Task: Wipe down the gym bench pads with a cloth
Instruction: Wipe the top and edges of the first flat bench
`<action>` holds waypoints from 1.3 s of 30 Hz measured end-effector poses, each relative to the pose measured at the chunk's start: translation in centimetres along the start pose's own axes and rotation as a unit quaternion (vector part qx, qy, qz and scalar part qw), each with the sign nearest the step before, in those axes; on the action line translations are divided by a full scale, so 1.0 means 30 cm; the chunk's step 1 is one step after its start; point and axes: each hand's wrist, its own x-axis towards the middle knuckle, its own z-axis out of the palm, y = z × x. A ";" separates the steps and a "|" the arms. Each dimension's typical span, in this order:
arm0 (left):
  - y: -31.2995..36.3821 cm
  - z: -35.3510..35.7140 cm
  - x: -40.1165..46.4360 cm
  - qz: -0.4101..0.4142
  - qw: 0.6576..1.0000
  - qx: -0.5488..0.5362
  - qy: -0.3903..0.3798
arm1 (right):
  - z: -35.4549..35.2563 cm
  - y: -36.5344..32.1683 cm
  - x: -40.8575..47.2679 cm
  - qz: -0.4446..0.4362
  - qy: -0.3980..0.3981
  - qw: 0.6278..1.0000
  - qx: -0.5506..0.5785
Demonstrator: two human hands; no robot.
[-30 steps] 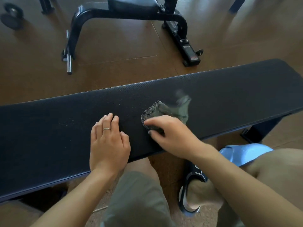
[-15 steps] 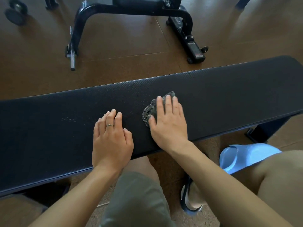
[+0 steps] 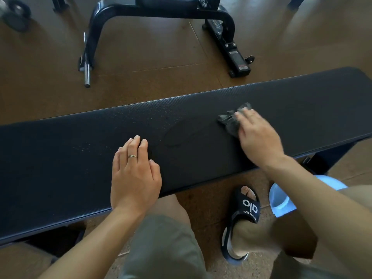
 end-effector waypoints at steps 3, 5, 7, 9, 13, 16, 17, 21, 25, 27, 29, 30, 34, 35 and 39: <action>0.003 0.003 0.004 -0.002 1.000 0.000 -0.001 | 0.021 -0.058 0.073 0.134 0.018 0.990 0.031; 0.006 0.003 0.004 -0.004 1.000 0.001 0.000 | 0.046 -0.212 0.106 0.106 0.078 0.990 0.060; 0.006 0.002 0.004 -0.001 1.000 0.005 0.003 | 0.074 -0.402 0.101 0.011 0.107 0.990 0.096; 0.004 -0.001 0.003 0.003 1.000 0.005 0.006 | 0.081 -0.570 0.045 -0.094 0.084 0.983 0.133; 0.005 -0.003 0.006 0.003 1.000 0.006 0.004 | 0.064 -0.524 0.021 -0.252 -0.004 0.956 0.151; 0.006 -0.001 0.008 0.001 1.000 0.001 0.007 | 0.048 -0.273 0.163 -0.217 0.044 0.971 0.089; 0.006 -0.001 0.007 0.001 1.000 0.000 0.007 | 0.034 -0.189 0.220 -0.171 0.060 0.981 0.075; 0.007 0.000 0.007 0.000 1.000 0.005 0.006 | -0.003 -0.059 0.368 0.066 0.031 0.994 0.080; 0.012 0.004 0.012 0.002 1.000 0.024 0.004 | 0.065 -0.349 0.360 -0.006 0.111 0.988 0.111; 0.011 0.004 0.013 0.005 0.999 0.037 0.000 | 0.096 -0.529 0.313 -0.120 0.096 0.977 0.145; 0.009 0.001 0.012 0.011 0.999 0.046 -0.002 | 0.094 -0.638 0.275 -0.211 0.047 0.963 0.159; 0.009 0.000 0.012 0.012 0.999 0.047 -0.003 | 0.091 -0.644 0.274 -0.243 0.023 0.957 0.156; 0.011 -0.001 0.012 0.007 0.999 0.038 -0.006 | 0.050 -0.391 0.338 -0.269 -0.001 0.955 0.127; 0.012 0.001 0.012 0.006 0.999 0.034 -0.006 | 0.033 -0.288 0.361 -0.233 0.017 0.965 0.123; 0.010 0.001 0.010 0.001 1.000 0.021 -0.004 | -0.040 0.060 0.381 0.015 0.031 0.996 0.088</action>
